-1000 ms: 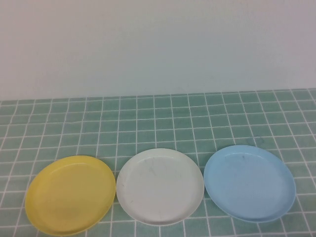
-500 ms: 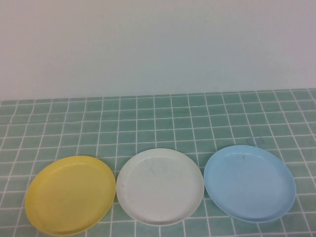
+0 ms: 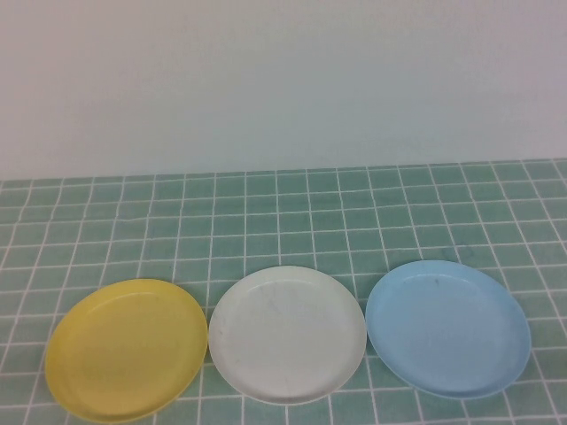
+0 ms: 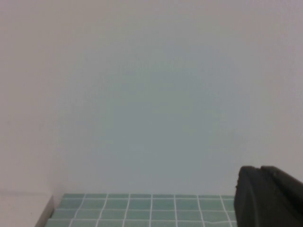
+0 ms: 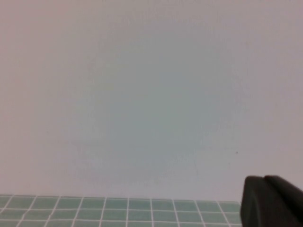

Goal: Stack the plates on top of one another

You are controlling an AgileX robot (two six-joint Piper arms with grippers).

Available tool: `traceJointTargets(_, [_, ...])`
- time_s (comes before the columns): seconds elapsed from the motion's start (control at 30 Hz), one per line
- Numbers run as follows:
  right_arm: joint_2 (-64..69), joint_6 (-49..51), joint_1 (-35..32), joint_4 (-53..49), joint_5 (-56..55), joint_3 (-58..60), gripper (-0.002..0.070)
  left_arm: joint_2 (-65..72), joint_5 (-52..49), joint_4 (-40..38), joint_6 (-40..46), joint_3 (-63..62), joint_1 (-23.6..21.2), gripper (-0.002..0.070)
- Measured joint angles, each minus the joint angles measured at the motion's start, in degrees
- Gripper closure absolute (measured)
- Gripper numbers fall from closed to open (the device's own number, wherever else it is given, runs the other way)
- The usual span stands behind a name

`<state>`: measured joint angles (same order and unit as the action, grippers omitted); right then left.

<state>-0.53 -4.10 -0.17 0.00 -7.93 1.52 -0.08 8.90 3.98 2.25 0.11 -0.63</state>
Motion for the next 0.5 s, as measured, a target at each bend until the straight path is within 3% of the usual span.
traceJointTargets(0.33, [0.0,0.2,0.0,0.0,-1.8,0.0,0.0678,0.0,0.9,-0.2,-2.2,0.0,0.0,0.0676])
traceJointTargets(0.5, [0.0,-0.1,0.0,0.0,-2.1,0.0,0.0678,0.1,8.1,-1.6,-8.9,0.0,0.0,0.0676])
